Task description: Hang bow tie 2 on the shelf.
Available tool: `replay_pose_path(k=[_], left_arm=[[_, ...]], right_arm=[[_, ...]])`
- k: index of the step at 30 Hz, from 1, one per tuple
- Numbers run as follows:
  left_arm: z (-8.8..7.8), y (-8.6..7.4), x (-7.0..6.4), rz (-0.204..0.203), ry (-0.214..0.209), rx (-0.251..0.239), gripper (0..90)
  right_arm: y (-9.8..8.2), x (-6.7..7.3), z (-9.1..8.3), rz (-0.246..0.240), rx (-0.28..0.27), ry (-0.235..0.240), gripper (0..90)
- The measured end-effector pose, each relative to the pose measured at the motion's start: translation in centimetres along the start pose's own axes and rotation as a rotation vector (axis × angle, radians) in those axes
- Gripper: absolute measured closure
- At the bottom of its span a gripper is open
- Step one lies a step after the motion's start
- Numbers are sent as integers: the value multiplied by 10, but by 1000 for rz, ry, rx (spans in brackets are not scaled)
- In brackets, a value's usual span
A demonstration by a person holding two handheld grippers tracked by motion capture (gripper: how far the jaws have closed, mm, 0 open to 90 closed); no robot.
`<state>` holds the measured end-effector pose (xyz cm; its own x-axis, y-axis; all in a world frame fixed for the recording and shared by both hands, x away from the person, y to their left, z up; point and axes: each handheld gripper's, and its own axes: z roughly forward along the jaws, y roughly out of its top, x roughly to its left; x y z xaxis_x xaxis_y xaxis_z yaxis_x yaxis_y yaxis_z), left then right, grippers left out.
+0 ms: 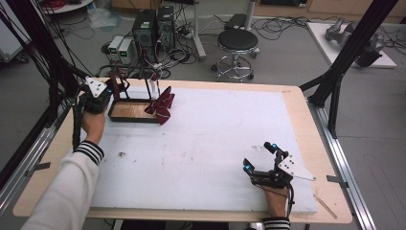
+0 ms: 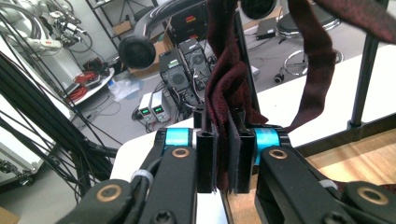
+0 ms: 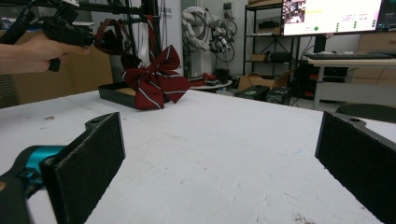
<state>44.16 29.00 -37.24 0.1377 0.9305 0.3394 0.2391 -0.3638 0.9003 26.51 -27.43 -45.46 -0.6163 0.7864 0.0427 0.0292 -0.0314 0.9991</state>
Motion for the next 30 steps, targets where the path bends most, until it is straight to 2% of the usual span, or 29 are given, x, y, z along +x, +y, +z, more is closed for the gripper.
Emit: replay_pose_path(k=[5,7,13,16,18,21,24,26,30], left_arm=[[0,-2,3,-30,-13,10,776],[0,-1,3,-30,-16,15,738],[-2,0,3,-35,-17,7,710],[-3,0,4,-52,-10,19,596],[-3,-1,6,-76,-14,19,516],[-5,-2,8,-88,-22,23,408],[-9,-5,11,-85,-18,20,356],[-12,-7,15,-101,-21,17,293],[-21,-13,23,-117,-39,-23,229]], right_arm=[[0,0,0,0,-1,1,6],[0,0,0,2,2,2,6],[0,0,0,-3,-1,0,6],[0,0,0,-2,-1,1,6],[0,0,0,-1,-1,1,6],[0,1,0,2,0,1,6],[0,1,0,-2,0,0,6],[0,0,0,-7,-6,0,6],[0,1,0,-6,2,3,6]])
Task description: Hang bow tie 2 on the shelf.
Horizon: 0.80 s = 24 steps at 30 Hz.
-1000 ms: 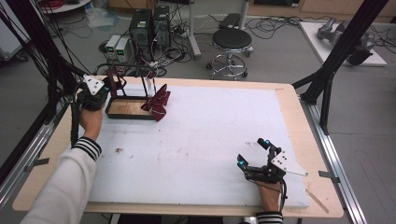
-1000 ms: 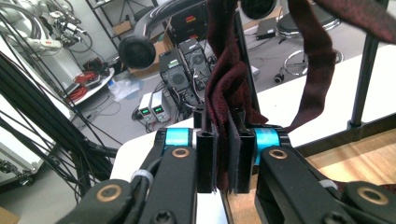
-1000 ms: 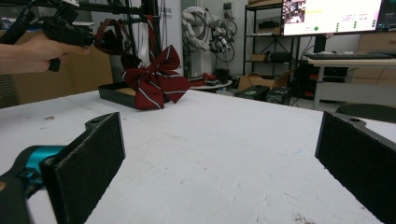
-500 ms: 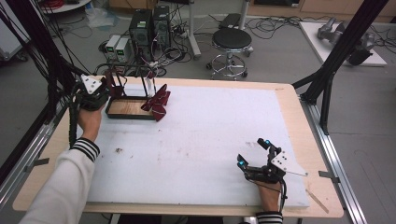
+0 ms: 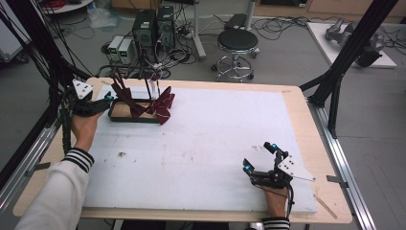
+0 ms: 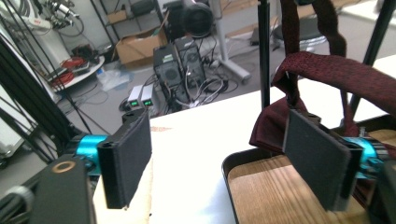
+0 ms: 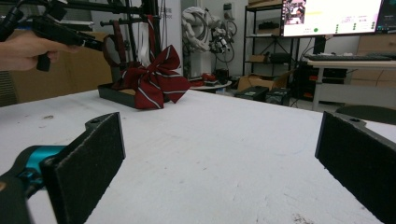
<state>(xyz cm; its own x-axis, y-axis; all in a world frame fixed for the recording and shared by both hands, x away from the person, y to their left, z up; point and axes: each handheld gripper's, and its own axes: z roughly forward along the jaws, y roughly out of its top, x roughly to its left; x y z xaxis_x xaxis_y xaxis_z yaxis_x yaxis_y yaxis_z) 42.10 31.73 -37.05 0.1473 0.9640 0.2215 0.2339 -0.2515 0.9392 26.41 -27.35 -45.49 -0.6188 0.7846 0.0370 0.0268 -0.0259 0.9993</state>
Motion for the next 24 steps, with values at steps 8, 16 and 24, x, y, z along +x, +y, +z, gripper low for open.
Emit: replay_pose_path(k=[8,16,24], left_arm=[[-28,-9,9,-23,-177,-136,188],[-68,-24,-1,-23,-436,-292,167],[-109,-50,-10,-71,-551,-394,165]], right_arm=[[-1,1,-1,-9,-9,-6,6],[-1,1,-1,-11,-15,-10,6],[-1,2,-2,-22,-21,-19,6]])
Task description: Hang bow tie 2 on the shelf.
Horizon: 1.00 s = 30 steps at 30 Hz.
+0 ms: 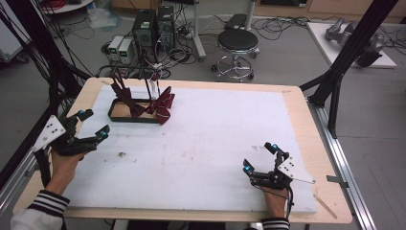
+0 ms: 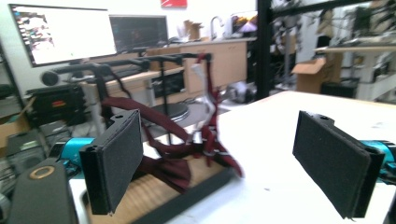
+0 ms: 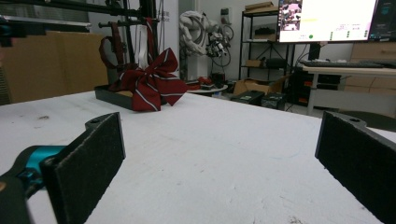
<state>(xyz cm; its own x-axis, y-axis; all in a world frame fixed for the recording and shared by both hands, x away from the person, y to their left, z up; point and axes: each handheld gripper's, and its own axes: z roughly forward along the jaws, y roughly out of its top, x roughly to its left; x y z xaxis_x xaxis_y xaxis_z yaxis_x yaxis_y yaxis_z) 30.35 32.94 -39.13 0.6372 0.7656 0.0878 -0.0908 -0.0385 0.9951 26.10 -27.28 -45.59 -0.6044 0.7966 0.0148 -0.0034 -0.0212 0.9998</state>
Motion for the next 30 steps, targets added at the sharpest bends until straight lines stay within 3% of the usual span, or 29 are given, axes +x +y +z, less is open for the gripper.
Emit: replay_pose_path(k=[4,7,18,30], left_arm=[[-11,-13,-12,-1,-17,-5,165],[-17,-26,-17,-25,-20,-19,166],[-30,-57,-27,-55,46,3,166],[-32,-61,-27,-70,79,-4,166]], right_arm=[[0,0,0,-12,-10,-11,6],[0,2,-1,-8,-9,-16,6],[0,3,-2,-30,-15,-30,6],[-1,5,-1,-44,-9,-43,6]])
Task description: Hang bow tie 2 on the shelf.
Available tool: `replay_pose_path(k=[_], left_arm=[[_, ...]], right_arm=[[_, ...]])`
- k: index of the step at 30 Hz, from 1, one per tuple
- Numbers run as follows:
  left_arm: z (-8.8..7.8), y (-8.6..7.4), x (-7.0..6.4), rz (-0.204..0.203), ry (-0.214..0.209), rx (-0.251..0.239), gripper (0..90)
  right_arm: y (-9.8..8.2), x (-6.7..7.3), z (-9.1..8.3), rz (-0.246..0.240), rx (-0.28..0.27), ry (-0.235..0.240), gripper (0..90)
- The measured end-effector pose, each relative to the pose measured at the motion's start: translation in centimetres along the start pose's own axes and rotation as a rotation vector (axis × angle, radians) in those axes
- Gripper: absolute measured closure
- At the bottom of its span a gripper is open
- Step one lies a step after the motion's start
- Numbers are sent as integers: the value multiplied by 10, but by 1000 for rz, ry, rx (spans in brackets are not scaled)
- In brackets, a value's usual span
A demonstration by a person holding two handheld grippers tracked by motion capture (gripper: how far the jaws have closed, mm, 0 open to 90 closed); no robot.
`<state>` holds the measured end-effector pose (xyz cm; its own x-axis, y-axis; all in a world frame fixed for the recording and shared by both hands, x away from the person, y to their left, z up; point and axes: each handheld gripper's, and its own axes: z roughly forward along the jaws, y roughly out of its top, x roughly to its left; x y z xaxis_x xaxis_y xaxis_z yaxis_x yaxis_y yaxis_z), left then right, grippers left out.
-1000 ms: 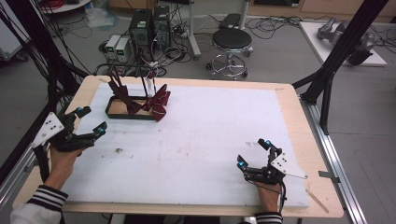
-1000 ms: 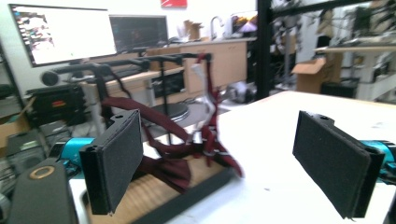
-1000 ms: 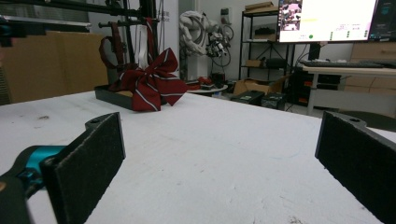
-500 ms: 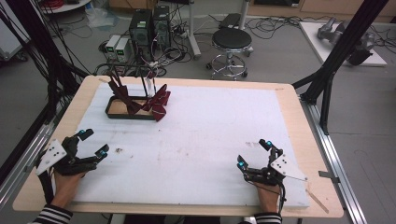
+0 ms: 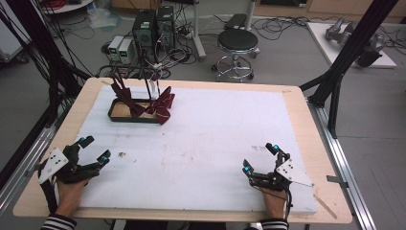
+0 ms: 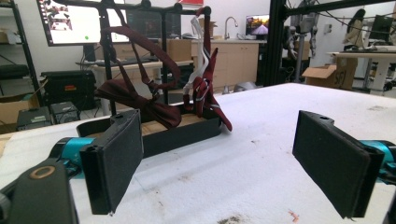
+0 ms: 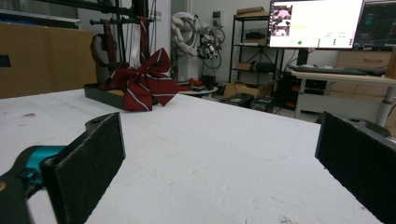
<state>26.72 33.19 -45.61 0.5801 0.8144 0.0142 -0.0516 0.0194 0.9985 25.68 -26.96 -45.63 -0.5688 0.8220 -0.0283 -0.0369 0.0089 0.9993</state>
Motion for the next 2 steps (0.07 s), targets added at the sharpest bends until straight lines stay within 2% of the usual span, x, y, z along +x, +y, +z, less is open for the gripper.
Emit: replay_pose_path(k=[2], left_arm=[[0,0,-1,5,3,4,166]], right_arm=[[0,1,0,1,2,-3,6]])
